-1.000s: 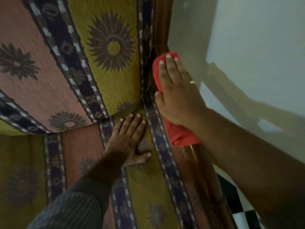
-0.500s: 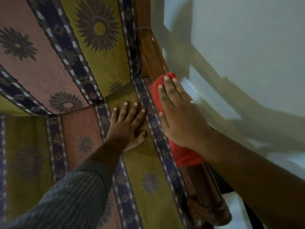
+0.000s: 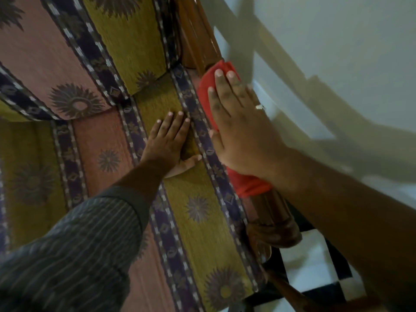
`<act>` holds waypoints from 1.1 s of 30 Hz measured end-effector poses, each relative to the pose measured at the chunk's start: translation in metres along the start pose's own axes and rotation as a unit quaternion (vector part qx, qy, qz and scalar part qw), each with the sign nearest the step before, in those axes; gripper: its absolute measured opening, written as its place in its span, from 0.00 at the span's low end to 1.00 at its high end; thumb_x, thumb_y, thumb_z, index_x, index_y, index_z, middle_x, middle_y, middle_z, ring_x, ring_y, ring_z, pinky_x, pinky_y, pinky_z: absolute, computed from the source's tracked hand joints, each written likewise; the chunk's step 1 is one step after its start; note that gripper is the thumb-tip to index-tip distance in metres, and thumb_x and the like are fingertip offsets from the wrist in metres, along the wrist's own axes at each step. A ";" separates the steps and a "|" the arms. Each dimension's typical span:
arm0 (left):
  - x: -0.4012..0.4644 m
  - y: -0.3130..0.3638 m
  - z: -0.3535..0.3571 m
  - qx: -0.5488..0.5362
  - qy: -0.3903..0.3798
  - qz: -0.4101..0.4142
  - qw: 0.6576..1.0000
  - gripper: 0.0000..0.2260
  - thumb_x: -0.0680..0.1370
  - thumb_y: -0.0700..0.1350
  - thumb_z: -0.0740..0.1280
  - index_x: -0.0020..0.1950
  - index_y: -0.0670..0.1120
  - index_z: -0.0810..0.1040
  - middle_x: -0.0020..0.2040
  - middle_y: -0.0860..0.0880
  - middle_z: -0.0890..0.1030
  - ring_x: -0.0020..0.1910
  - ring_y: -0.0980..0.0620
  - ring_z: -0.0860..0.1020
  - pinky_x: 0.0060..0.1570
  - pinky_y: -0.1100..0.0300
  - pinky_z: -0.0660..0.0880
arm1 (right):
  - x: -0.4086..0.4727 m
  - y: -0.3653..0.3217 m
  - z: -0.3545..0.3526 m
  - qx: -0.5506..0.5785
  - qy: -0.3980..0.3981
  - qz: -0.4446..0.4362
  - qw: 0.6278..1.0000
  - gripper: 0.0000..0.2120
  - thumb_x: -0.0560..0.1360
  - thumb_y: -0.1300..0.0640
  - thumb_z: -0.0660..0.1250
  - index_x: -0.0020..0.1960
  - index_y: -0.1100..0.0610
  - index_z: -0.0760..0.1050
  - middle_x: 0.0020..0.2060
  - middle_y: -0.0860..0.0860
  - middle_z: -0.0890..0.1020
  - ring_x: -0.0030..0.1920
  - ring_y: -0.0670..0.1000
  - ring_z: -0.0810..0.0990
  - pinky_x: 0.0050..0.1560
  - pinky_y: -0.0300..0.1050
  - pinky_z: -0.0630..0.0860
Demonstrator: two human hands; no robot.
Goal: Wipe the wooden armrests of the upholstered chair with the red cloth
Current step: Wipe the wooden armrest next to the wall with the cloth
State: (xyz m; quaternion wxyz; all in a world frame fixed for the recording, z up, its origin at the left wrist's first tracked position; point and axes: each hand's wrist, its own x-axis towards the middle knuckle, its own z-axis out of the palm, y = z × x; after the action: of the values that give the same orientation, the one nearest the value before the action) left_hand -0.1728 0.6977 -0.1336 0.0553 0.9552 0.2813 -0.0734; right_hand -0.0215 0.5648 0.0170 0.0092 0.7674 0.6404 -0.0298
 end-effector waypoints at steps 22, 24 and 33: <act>-0.005 0.008 -0.002 0.015 0.000 -0.010 1.000 0.49 0.69 0.75 0.39 0.81 0.44 0.42 0.82 0.42 0.42 0.81 0.43 0.41 0.78 0.44 0.43 | -0.025 0.005 0.002 0.020 0.014 -0.032 0.999 0.36 0.80 0.44 0.53 0.80 0.65 0.50 0.81 0.64 0.49 0.81 0.62 0.46 0.80 0.58 0.50; -0.005 0.008 -0.002 0.016 0.001 -0.012 1.000 0.49 0.69 0.75 0.40 0.81 0.43 0.42 0.82 0.42 0.43 0.81 0.43 0.42 0.78 0.44 0.43 | -0.016 0.004 0.002 0.008 0.009 -0.030 0.999 0.39 0.79 0.42 0.54 0.80 0.64 0.49 0.81 0.64 0.48 0.81 0.62 0.46 0.80 0.59 0.50; -0.007 0.019 -0.002 -0.004 -0.024 -0.050 0.998 0.50 0.67 0.73 0.38 0.81 0.42 0.41 0.82 0.41 0.42 0.80 0.42 0.41 0.78 0.42 0.44 | -0.030 0.000 -0.001 -0.008 0.004 -0.028 1.000 0.49 0.74 0.31 0.53 0.80 0.65 0.45 0.80 0.64 0.43 0.81 0.62 0.41 0.80 0.61 0.46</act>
State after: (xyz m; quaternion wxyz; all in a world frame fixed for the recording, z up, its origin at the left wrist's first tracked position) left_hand -0.1682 0.6785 -0.1292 0.0622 0.9378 0.3273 -0.0976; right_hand -0.0267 0.5352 0.0194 0.0115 0.7491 0.6620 -0.0216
